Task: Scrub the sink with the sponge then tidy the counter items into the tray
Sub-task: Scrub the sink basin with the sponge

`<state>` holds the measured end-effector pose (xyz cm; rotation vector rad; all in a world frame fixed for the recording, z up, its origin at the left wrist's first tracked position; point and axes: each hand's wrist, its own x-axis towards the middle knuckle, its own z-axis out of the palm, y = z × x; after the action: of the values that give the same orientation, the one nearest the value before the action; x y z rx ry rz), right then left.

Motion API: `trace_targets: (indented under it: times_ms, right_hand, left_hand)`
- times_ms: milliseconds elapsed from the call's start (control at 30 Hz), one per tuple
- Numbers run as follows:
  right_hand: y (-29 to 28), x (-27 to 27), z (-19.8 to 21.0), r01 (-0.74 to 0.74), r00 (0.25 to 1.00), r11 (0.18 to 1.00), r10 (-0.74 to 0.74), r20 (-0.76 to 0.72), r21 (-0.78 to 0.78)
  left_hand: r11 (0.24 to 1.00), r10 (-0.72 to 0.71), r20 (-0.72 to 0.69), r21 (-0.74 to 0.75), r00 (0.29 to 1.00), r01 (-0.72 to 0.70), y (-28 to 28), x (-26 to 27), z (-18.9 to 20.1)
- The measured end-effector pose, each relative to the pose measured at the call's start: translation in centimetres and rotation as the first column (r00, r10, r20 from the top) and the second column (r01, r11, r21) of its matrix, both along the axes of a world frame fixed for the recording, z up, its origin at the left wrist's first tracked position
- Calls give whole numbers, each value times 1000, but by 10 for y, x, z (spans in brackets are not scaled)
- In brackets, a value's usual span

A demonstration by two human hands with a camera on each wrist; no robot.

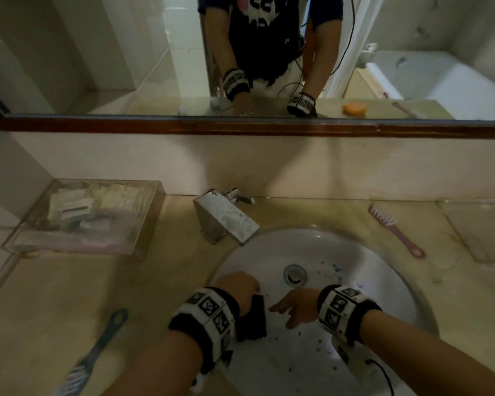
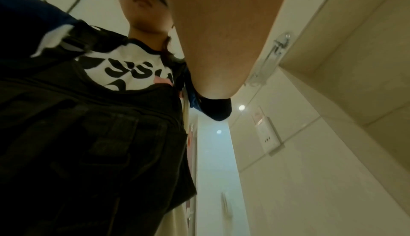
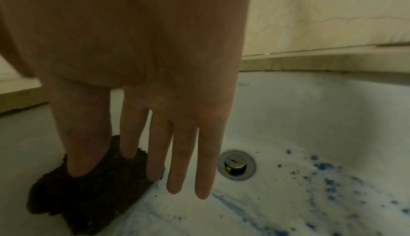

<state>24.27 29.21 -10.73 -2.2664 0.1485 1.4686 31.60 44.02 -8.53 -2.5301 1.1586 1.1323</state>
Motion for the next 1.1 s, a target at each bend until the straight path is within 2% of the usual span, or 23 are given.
trace_targets:
  times_ms: [67, 167, 300, 433, 533, 633, 733, 800, 867, 933, 1100]
  right_hand:
    - [-21, -13, 7, -26, 998, 999, 28, 48, -41]
    - [-62, -41, 11, -157, 979, 975, 174, 103, -154]
    - [-126, -78, 13, -331, 899, 843, 418, 129, -424]
    - [-174, -104, 14, -302, 867, 776, 466, 179, -554]
    - [-193, -117, 12, -296, 873, 794, 451, 188, -531]
    - [-200, -123, 14, -275, 898, 843, 397, 190, -463]
    - [-199, -127, 21, -230, 916, 882, 338, 214, -411]
    - [-202, -127, 24, -179, 925, 897, 293, 241, -404]
    - [-206, -127, 25, -137, 938, 910, 247, 245, -392]
    - [-209, -126, 27, -150, 940, 909, 252, 228, -388]
    - [-209, -122, 30, -197, 944, 907, 277, 176, -373]
  left_hand:
    - [991, -34, -63, 128, 997, 42, -23, -16, -19]
    - [975, -55, -11, 217, 998, 56, -33, -37, -51]
    - [967, 92, 66, 230, 994, -104, -31, -49, -87]
    - [939, 173, 111, 283, 979, -198, -31, -47, -101]
    - [934, 160, 123, 302, 980, -190, -27, -53, -99]
    - [928, 81, 167, 347, 983, -135, -26, -58, -101]
    - [935, -18, 222, 349, 975, -63, -34, -60, -87]
    - [940, -2, 229, 332, 974, -76, -40, -49, -88]
    - [924, 56, 150, 366, 987, -108, -39, -34, -99]
    - [920, 48, 96, 384, 994, -82, -37, -25, -108]
    - [943, -7, 174, 328, 985, -51, -40, -34, -120]
